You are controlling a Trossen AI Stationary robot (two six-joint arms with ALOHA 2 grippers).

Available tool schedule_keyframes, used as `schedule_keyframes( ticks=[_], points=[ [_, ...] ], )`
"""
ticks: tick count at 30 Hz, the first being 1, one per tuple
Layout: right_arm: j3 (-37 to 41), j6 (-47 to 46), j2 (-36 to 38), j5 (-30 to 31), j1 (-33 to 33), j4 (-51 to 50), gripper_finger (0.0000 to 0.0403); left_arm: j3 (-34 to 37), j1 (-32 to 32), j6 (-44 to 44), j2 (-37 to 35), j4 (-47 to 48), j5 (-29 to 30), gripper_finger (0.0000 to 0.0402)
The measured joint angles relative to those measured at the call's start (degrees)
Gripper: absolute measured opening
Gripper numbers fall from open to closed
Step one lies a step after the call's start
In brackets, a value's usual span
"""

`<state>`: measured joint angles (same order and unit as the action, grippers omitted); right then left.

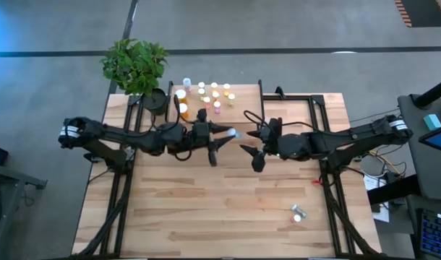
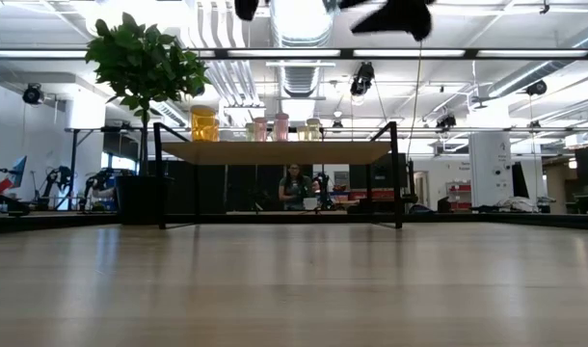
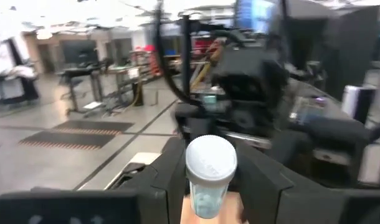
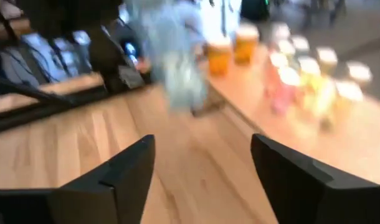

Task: Pick and place medicine bottles onto shelf by color
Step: Put the blue pill bottle on the shelf

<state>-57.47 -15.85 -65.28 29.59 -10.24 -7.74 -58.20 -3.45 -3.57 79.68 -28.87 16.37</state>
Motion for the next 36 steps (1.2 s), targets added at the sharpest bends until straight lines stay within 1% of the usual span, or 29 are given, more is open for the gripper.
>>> schedule_keyframes(
  ticks=[6,9,11,14,16,17,21,23,27,29,32,36],
  points=[
    [0.0,-15.9,1.4,5.0,0.7,-20.3,0.0300,-0.9,4.6,1.7,0.1,-0.2,0.6,0.0101],
    [0.0,-20.6,2.0,5.4,1.4,-28.4,0.0317,-1.0,7.3,1.8,1.2,-0.6,0.6,0.0101],
    [0.0,-21.7,2.3,5.3,1.8,-30.9,0.0326,-1.2,9.2,1.9,2.4,0.1,0.6,0.0101],
    [0.0,-20.3,3.0,5.2,1.9,-31.4,0.0334,-4.0,11.1,1.9,5.7,0.3,0.4,0.0103],
    [0.0,-18.9,4.1,5.1,1.9,-30.8,0.0337,-7.2,11.7,1.8,8.1,2.7,0.2,0.0107],
    [0.0,-18.2,4.7,5.1,1.9,-30.8,0.0338,-8.9,11.9,1.7,9.2,5.8,0.1,0.0109],
    [0.0,-16.7,7.8,5.6,2.0,-31.3,0.0338,-16.2,13.2,1.7,13.8,22.8,0.0,0.0111],
    [0.0,-16.6,10.1,6.9,2.0,-31.4,0.0338,-18.4,13.7,1.7,15.7,27.5,0.1,0.0112],
    [0.2,-16.7,13.8,8.0,2.0,-31.4,0.0338,-18.7,14.3,1.7,17.5,27.9,0.3,0.0113],
    [0.3,-17.2,15.1,8.0,2.0,-31.4,0.0338,-18.2,14.6,1.7,17.6,28.0,1.6,0.0113],
    [0.6,-17.2,16.4,8.0,2.0,-31.4,0.0338,-17.4,15.3,1.7,17.6,28.1,5.3,0.0113],
    [1.5,-17.2,16.7,8.2,2.0,-31.1,0.0338,-17.2,16.5,1.7,17.5,28.0,6.1,0.0113]
  ],
)
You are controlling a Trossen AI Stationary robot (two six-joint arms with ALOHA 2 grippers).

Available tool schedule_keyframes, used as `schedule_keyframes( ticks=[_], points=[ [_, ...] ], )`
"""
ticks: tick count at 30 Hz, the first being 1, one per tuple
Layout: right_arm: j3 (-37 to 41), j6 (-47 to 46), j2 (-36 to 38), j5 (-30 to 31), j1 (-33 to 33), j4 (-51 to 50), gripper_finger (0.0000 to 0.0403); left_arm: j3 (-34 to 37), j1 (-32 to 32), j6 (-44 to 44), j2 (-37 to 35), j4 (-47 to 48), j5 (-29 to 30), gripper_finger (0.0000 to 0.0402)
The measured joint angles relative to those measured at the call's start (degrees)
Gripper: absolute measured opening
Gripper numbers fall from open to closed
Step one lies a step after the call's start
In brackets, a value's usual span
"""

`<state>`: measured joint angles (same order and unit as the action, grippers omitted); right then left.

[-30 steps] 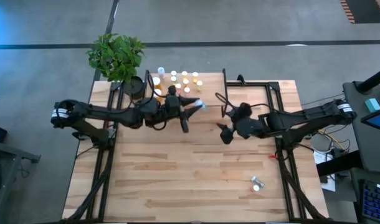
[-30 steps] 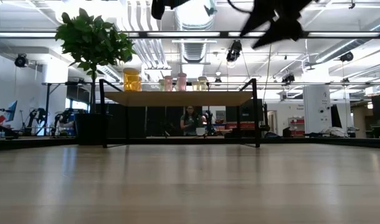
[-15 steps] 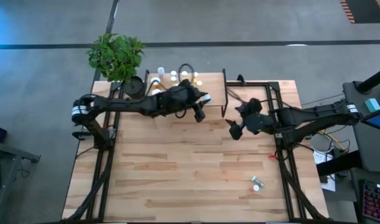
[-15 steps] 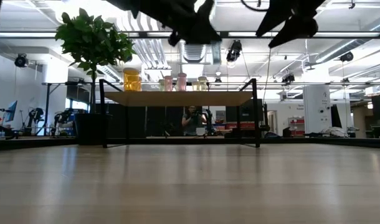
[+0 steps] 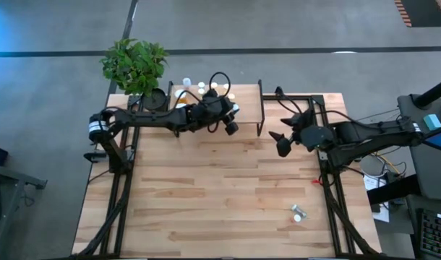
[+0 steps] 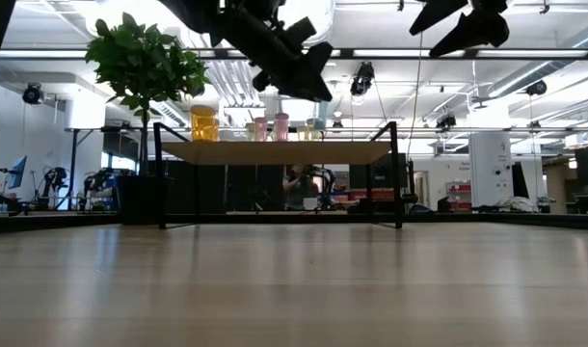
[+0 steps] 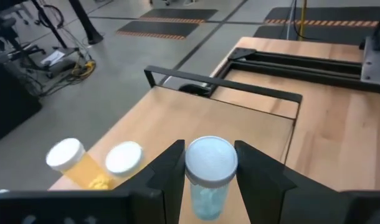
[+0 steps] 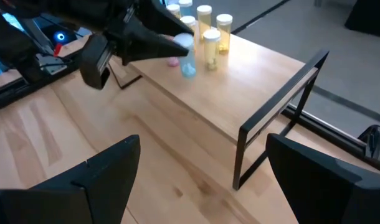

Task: Pick and place medicine bottles onto shelf by color
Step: Put the blue pill bottle on the shelf

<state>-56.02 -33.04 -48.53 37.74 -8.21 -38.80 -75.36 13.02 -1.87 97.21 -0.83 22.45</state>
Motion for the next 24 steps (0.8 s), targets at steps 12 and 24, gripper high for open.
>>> schedule_keyframes(
  ticks=[12,24],
  points=[
    [1.6,-4.6,-1.1,1.7,0.0,1.0,0.0338,0.8,1.2,0.0,0.2,0.1,0.0,0.0114],
    [1.9,0.9,-1.8,2.8,-1.5,8.3,0.0326,4.8,1.4,0.1,0.1,-3.2,0.0,0.0114]
  ],
)
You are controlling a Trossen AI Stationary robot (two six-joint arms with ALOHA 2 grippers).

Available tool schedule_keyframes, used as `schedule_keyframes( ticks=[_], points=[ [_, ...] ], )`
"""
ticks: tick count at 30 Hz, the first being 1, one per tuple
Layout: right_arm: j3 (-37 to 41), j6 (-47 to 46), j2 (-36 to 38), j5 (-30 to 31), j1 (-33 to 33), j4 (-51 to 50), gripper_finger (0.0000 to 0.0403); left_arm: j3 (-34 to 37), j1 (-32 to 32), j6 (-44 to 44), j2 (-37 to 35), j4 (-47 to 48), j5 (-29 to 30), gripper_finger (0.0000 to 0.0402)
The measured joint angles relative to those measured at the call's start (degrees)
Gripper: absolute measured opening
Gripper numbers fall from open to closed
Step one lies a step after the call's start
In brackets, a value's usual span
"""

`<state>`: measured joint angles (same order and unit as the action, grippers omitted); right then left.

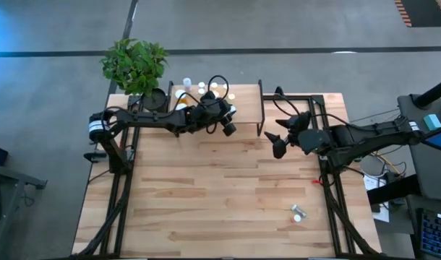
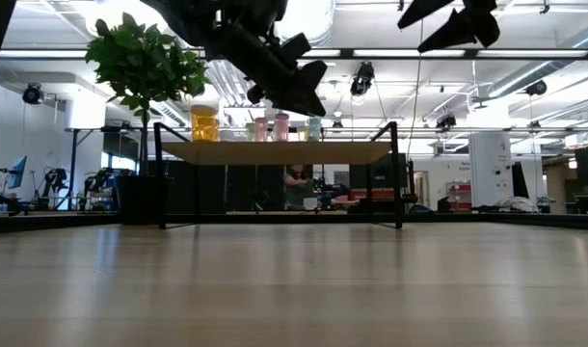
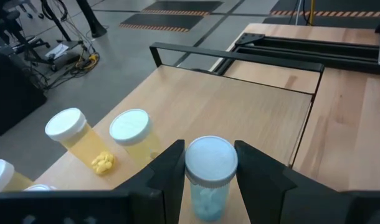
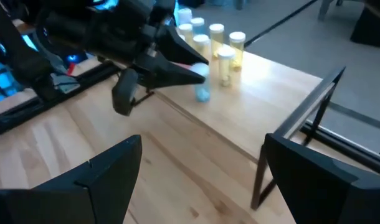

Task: Pick and place medicine bottles onto shelf by color
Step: Put the blue pill bottle on the shelf

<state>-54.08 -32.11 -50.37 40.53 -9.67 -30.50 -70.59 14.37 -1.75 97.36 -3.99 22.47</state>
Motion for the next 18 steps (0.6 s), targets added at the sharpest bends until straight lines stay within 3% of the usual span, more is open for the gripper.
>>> schedule_keyframes(
  ticks=[4,9,18],
  points=[
    [0.0,0.6,0.0,-0.1,0.1,0.5,0.0325,0.1,0.0,0.0,0.0,-1.5,-0.1,0.0114],
    [0.0,-1.3,0.0,-4.5,0.0,0.8,0.0325,-0.1,0.0,0.1,0.0,-2.0,-0.1,0.0121],
    [-0.2,-5.8,0.0,-5.0,0.0,0.2,0.0325,-0.1,0.0,0.0,0.0,-1.9,-0.3,0.0220]
  ],
)
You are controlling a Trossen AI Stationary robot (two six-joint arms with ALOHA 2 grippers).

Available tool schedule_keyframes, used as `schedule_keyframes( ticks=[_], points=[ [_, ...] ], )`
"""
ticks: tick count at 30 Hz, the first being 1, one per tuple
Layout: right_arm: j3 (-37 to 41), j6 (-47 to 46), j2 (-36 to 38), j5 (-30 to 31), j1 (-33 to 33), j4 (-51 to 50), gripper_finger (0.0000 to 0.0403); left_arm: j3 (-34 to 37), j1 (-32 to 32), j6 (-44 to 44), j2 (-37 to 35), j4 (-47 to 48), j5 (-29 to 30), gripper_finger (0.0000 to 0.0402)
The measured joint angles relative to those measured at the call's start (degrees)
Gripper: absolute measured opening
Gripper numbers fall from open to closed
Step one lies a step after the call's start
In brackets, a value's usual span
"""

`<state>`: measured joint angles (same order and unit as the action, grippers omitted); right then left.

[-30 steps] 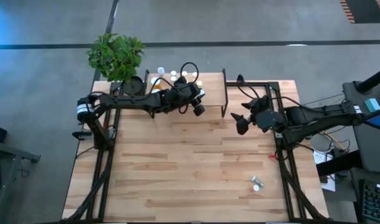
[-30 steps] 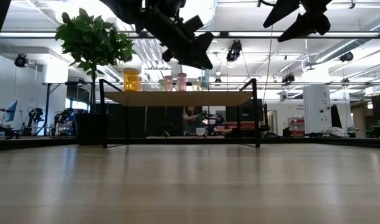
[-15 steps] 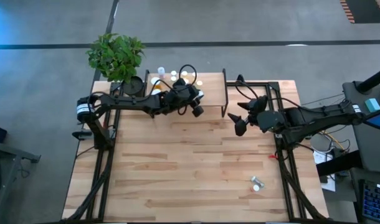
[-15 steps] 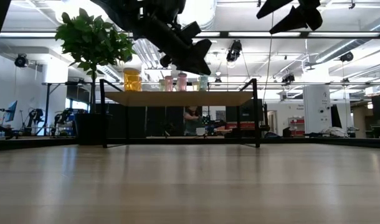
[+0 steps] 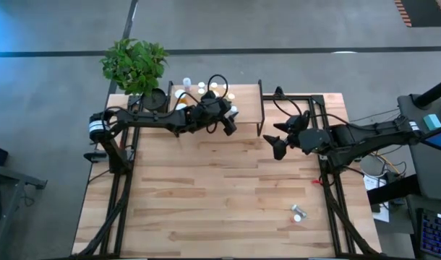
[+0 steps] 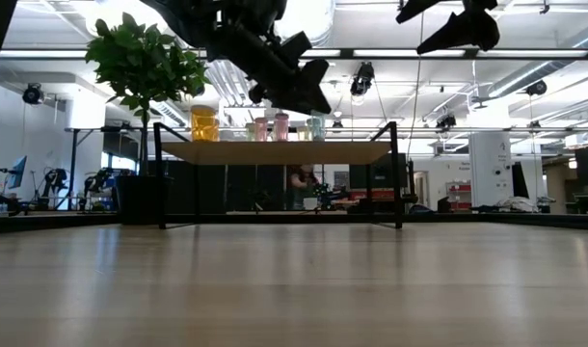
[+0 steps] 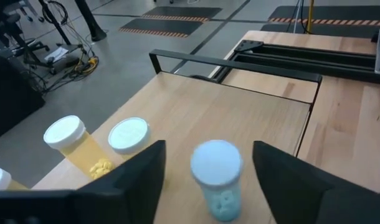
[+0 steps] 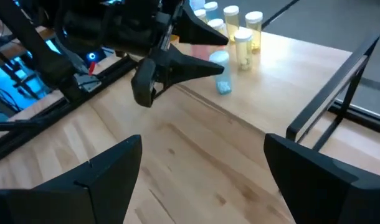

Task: Pick and place medicine bottles onto shelf by color
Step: Put the blue pill bottle on the shelf

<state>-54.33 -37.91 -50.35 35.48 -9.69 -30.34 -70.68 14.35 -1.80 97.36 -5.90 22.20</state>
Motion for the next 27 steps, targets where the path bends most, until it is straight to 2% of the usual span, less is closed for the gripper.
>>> schedule_keyframes(
  ticks=[3,6,10,13,16,20,24,27],
  points=[
    [-1.1,-2.7,0.0,-1.1,-1.0,-4.1,0.0325,-0.9,-0.3,-0.1,-1.0,1.8,0.0,0.0251],
    [-2.5,-6.3,-0.2,-6.6,-4.1,-11.0,0.0325,-3.5,-1.7,-1.6,-5.1,7.7,0.0,0.0272],
    [-2.6,-10.6,-1.9,-13.7,-12.9,-14.6,0.0325,-5.8,-4.4,-2.0,-11.5,12.8,-0.1,0.0288],
    [-2.7,-17.6,-4.8,-17.0,-20.9,-15.3,0.0324,-5.8,-6.7,-2.0,-15.6,14.1,-2.7,0.0292],
    [-5.8,-27.3,-9.9,-20.3,-30.5,-18.8,0.0322,-5.8,-9.4,-1.7,-19.6,15.1,-4.2,0.0292],
    [-13.9,-36.1,-18.9,-22.1,-42.0,-34.4,0.0298,-4.3,-13.1,-3.7,-22.2,15.2,-2.3,0.0292],
    [-19.9,-43.7,-27.2,-22.4,-50.1,-48.2,0.0269,-2.8,-14.7,-5.7,-21.0,14.9,-1.0,0.0293],
    [-20.7,-49.1,-31.2,-22.5,-54.0,-50.5,0.0249,-1.2,-14.8,-4.8,-18.5,12.7,-0.9,0.0293]
  ],
)
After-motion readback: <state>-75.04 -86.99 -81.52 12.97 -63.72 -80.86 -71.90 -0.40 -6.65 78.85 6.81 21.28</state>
